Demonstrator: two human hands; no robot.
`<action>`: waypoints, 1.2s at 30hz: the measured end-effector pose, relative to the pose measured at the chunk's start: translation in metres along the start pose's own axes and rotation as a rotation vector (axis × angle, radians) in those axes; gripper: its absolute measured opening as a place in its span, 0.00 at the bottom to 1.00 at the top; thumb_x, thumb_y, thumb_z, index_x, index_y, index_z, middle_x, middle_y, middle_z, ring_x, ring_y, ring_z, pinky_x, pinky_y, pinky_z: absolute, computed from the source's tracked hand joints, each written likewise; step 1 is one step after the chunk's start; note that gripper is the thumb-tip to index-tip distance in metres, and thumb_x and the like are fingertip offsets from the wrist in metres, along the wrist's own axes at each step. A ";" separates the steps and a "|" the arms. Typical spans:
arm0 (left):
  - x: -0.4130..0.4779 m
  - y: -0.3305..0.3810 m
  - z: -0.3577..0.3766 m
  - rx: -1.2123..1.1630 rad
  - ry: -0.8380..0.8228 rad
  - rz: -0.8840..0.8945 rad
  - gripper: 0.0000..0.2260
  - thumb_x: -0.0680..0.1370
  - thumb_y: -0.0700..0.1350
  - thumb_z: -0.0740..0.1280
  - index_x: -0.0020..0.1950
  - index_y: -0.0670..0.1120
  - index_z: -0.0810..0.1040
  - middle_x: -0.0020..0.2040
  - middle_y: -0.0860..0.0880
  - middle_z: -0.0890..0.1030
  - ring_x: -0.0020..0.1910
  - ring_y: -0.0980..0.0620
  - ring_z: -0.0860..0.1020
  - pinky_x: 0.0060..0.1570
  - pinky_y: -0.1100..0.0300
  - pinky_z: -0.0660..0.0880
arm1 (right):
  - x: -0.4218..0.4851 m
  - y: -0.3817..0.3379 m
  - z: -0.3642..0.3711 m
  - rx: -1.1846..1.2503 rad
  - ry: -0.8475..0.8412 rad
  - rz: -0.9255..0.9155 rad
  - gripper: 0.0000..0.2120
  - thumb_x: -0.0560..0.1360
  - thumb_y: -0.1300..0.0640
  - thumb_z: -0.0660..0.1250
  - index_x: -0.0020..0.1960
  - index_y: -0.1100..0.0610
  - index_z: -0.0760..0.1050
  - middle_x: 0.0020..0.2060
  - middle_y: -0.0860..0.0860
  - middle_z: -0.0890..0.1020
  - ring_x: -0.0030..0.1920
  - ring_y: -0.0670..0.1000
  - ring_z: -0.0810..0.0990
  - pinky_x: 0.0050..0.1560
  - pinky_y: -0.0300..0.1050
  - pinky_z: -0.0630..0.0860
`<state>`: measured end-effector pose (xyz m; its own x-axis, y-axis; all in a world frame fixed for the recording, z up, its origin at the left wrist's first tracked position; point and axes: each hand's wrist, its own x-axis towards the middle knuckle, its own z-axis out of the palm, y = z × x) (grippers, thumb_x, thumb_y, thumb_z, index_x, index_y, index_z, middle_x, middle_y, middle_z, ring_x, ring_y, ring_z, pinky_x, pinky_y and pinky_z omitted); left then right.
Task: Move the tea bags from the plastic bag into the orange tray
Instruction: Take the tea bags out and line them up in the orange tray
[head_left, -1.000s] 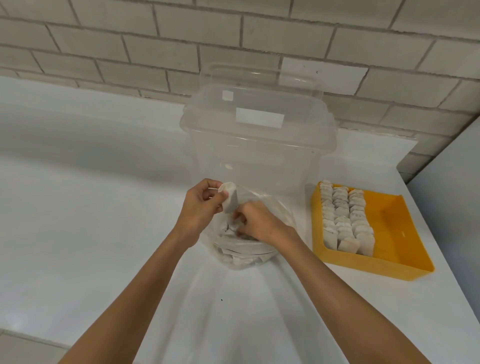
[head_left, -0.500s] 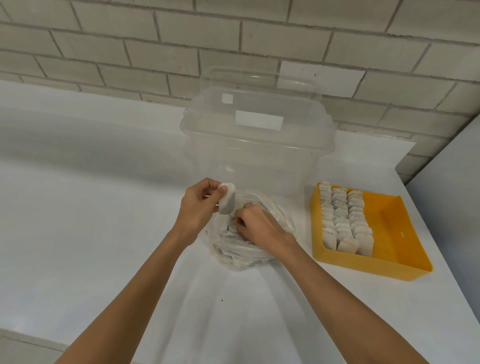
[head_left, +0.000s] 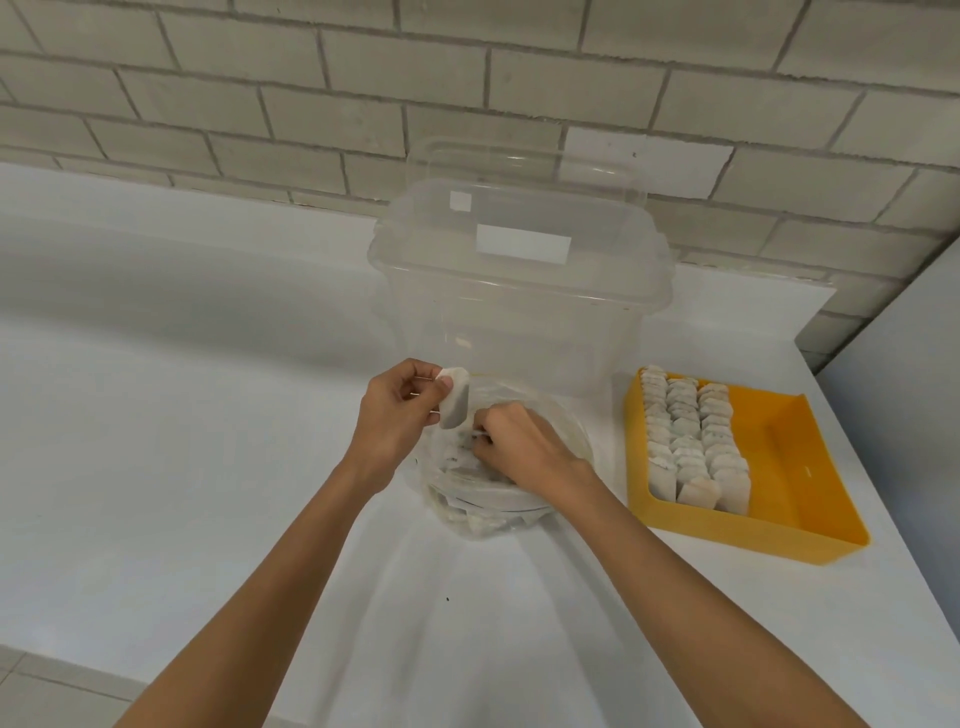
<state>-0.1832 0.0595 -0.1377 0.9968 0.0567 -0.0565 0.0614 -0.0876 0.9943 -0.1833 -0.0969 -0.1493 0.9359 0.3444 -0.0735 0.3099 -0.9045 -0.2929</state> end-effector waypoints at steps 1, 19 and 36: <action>0.000 0.001 -0.001 -0.004 0.004 0.004 0.03 0.77 0.43 0.69 0.50 0.45 0.80 0.46 0.35 0.80 0.43 0.50 0.79 0.42 0.61 0.79 | -0.002 0.001 -0.006 0.045 0.025 0.011 0.08 0.76 0.60 0.61 0.41 0.62 0.75 0.38 0.56 0.78 0.41 0.59 0.78 0.39 0.48 0.72; 0.006 0.050 0.051 0.013 -0.187 0.175 0.06 0.77 0.46 0.69 0.49 0.46 0.84 0.47 0.52 0.85 0.46 0.55 0.81 0.46 0.64 0.75 | -0.057 0.041 -0.113 0.481 0.366 0.129 0.05 0.74 0.61 0.70 0.49 0.55 0.84 0.30 0.55 0.83 0.31 0.45 0.81 0.40 0.33 0.78; -0.001 0.053 0.133 0.047 -0.392 0.201 0.04 0.77 0.41 0.68 0.48 0.45 0.82 0.40 0.44 0.81 0.41 0.52 0.78 0.46 0.58 0.77 | -0.139 0.144 -0.133 0.156 0.236 0.414 0.11 0.77 0.66 0.61 0.44 0.53 0.78 0.33 0.48 0.79 0.34 0.48 0.80 0.37 0.39 0.74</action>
<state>-0.1736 -0.0776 -0.0966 0.9327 -0.3471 0.0982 -0.1424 -0.1041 0.9843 -0.2469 -0.3085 -0.0541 0.9930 -0.1179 -0.0016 -0.1074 -0.8989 -0.4248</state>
